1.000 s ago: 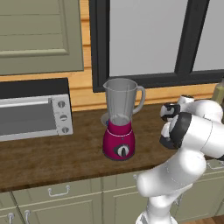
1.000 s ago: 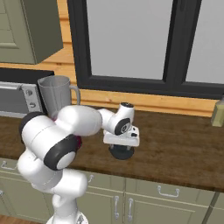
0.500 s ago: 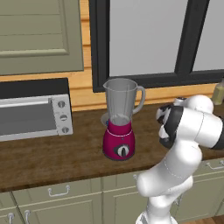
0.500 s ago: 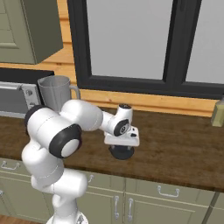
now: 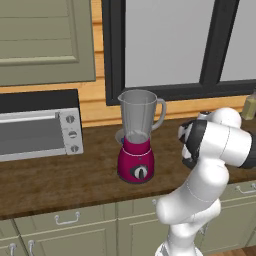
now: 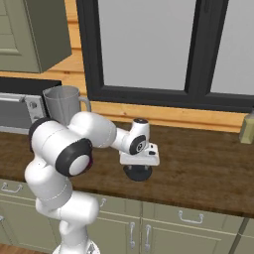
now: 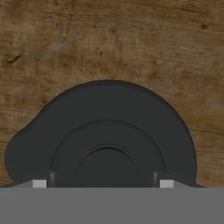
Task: Close the lid blender by securely placing the lid on top.
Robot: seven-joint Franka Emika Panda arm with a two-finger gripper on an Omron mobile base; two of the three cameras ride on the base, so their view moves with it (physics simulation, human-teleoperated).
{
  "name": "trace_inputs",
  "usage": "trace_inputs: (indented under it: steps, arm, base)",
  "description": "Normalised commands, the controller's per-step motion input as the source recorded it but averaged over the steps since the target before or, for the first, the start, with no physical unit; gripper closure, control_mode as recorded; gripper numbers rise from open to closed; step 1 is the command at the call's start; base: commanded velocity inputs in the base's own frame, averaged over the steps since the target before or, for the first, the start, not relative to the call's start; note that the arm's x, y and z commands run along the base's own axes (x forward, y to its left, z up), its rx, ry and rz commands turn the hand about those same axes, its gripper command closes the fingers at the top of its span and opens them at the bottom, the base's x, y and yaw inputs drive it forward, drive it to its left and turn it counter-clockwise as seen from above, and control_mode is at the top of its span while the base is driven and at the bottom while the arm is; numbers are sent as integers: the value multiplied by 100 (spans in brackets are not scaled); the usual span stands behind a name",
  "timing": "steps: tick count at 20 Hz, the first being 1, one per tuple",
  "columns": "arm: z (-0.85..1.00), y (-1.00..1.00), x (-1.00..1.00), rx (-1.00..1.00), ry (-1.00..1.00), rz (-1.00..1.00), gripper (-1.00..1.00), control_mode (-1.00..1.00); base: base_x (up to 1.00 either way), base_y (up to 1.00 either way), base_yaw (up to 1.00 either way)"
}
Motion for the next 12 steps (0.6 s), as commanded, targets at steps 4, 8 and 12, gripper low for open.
trace_inputs:
  steps: [4, 8, 12]
  arm:
    - [0, 0, 0, 0, -1, 0, 100, -100]
    - [0, 0, -4, 0, -2, 0, 100, -100]
    - [7, 0, -36, 1, -14, 0, 100, -100]
  base:
    - [0, 0, 0]
    - [0, 0, 0]
    - [0, 0, 0]
